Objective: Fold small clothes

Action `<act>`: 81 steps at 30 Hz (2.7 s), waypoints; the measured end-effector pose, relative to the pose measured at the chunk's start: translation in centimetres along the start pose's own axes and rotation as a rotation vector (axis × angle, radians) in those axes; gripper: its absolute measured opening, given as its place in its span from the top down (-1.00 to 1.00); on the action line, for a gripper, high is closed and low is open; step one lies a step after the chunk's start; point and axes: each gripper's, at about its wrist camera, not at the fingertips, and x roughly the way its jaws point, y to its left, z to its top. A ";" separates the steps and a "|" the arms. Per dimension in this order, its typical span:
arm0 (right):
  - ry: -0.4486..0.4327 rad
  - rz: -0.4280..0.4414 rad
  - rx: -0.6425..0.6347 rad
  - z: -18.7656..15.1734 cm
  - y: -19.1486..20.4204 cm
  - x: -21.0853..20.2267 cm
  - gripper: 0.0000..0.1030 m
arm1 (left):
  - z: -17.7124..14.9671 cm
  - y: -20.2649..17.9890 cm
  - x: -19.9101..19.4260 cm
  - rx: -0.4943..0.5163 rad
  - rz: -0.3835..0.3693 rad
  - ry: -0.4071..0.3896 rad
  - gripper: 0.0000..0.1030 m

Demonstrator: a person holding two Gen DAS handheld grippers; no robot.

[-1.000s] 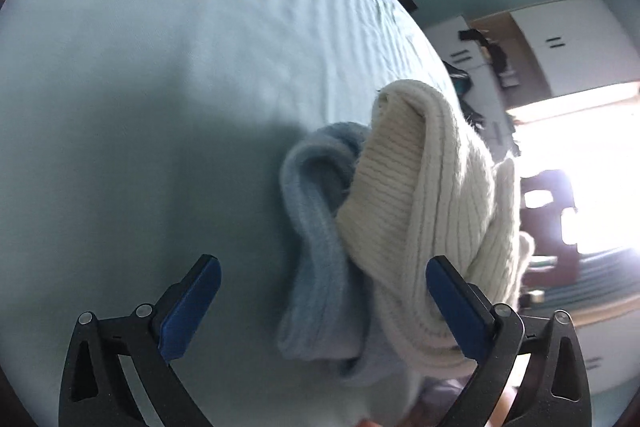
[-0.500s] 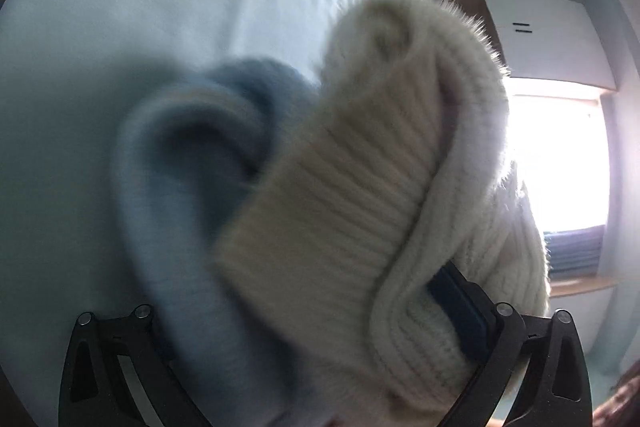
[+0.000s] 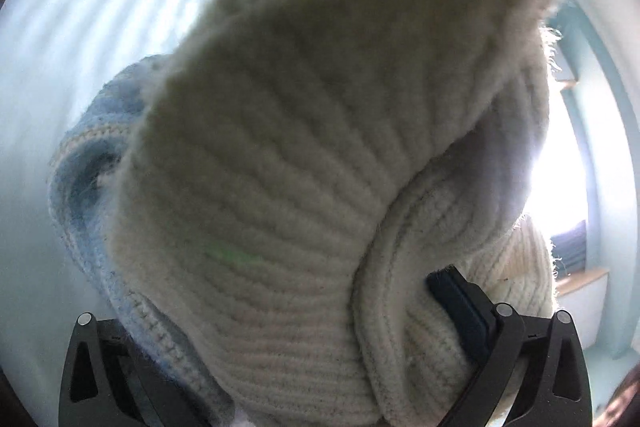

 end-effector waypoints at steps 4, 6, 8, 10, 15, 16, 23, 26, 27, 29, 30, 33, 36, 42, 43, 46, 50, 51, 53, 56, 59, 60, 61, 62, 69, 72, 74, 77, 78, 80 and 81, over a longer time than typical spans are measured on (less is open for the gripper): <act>-0.014 -0.046 0.009 4.8 -1.4 -0.8 -0.98 | 3.5 0.6 3.3 -0.041 -0.011 -0.040 -1.00; -0.007 -0.082 0.042 6.0 -3.2 -0.7 -0.98 | 4.9 2.4 5.2 -0.087 0.011 -0.045 -1.00; 0.007 -0.131 0.085 6.6 -5.4 -0.2 -0.98 | 6.0 4.5 6.9 -0.140 0.064 -0.034 -1.00; 0.037 -0.197 0.159 6.4 -8.8 0.9 -0.98 | 6.3 7.2 8.2 -0.192 0.161 -0.022 -1.00; 0.001 -0.087 0.278 4.1 -13.1 0.0 -1.00 | 5.5 8.4 8.7 -0.197 0.164 -0.035 -1.00; 0.007 -0.091 0.283 3.9 -13.1 -0.2 -1.00 | 5.7 7.8 8.7 -0.180 0.209 -0.035 -1.00; -0.093 -0.370 0.194 2.6 -7.3 -6.3 -0.99 | 3.1 -1.0 2.5 0.078 0.664 -0.193 -1.00; -0.164 -0.586 0.069 0.5 -1.7 -9.0 -0.99 | -0.6 -5.3 -1.8 0.211 0.877 -0.282 -1.00; -0.186 -0.630 0.009 -0.6 0.7 -9.8 -0.99 | -1.5 -7.0 -2.3 0.242 0.926 -0.310 -1.00; -0.203 -0.706 -0.108 -2.7 5.8 -11.0 -0.99 | -3.6 -9.9 -4.1 0.281 0.994 -0.335 -1.00; -0.219 -0.731 -0.165 -4.3 8.7 -11.9 -0.99 | -4.8 -12.0 -4.2 0.305 1.045 -0.348 -1.00; -0.214 -0.803 -0.255 -9.1 14.4 -15.2 -0.99 | -10.3 -14.0 -9.2 0.372 1.145 -0.394 -1.00; -0.194 -0.843 -0.246 -12.8 18.3 -16.4 -0.99 | -14.6 -17.2 -11.6 0.425 1.176 -0.457 -1.00; -0.272 -0.943 -0.249 -19.2 19.9 -16.3 -0.99 | -22.3 -21.0 -12.0 0.527 1.209 -0.505 -1.00; -0.285 -0.983 -0.283 -20.8 20.2 -16.1 -0.99 | -23.5 -21.6 -12.0 0.545 1.210 -0.500 -1.00; -0.314 -1.069 -0.338 -22.8 20.2 -14.9 -0.99 | -25.5 -22.0 -10.6 0.600 1.200 -0.464 -1.00; -0.344 -1.096 -0.388 -24.3 19.4 -12.7 -0.99 | -26.7 -21.5 -8.6 0.641 1.184 -0.445 -1.00; -0.352 -1.088 -0.390 -24.4 18.7 -12.2 -0.99 | -26.8 -21.4 -8.1 0.646 1.178 -0.432 -1.00; -0.374 -1.074 -0.394 -24.6 18.3 -11.9 -0.99 | -26.4 -20.7 -7.2 0.643 1.166 -0.404 -1.00; -0.422 -1.094 -0.400 -24.1 16.9 -11.4 -0.99 | -25.4 -19.5 -6.1 0.658 1.167 -0.387 -1.00; -0.411 -1.098 -0.395 -22.9 15.2 -10.7 -0.99 | -23.5 -17.9 -5.0 0.668 1.193 -0.384 -1.00; -0.404 -1.093 -0.396 -22.4 14.6 -10.4 -0.99 | -22.7 -17.2 -4.7 0.661 1.191 -0.379 -1.00; -0.402 -1.095 -0.395 -22.3 14.3 -10.2 -0.99 | -22.0 -16.7 -4.5 0.650 1.188 -0.373 -1.00; -0.399 -1.103 -0.394 -22.0 13.8 -9.8 -0.99 | -21.3 -16.0 -4.3 0.639 1.187 -0.367 -1.00; -0.426 -1.115 -0.408 -20.3 11.4 -8.7 -0.99 | -19.5 -12.6 -2.6 0.656 1.211 -0.341 -1.00; -0.487 -1.134 -0.408 -20.4 10.6 -9.0 -0.99 | -19.2 -11.3 -2.3 0.651 1.197 -0.324 -1.00; -0.505 -1.120 -0.404 -20.3 10.1 -9.0 -0.99 | -19.2 -10.7 -2.2 0.644 1.199 -0.317 -1.00; -0.508 -1.071 -0.399 -20.2 10.0 -9.0 -0.99 | -18.9 -9.8 -1.9 0.632 1.202 -0.293 -1.00; -0.509 -1.066 -0.403 -20.3 10.0 -8.9 -0.99 | -18.9 -9.6 -1.8 0.629 1.203 -0.287 -1.00; -0.504 -1.071 -0.420 -20.4 10.1 -8.8 -0.99 | -19.0 -9.5 -1.7 0.635 1.207 -0.284 -1.00; -0.500 -1.075 -0.425 -20.6 10.1 -8.6 -0.99 | -19.1 -9.6 -1.7 0.642 1.210 -0.284 -1.00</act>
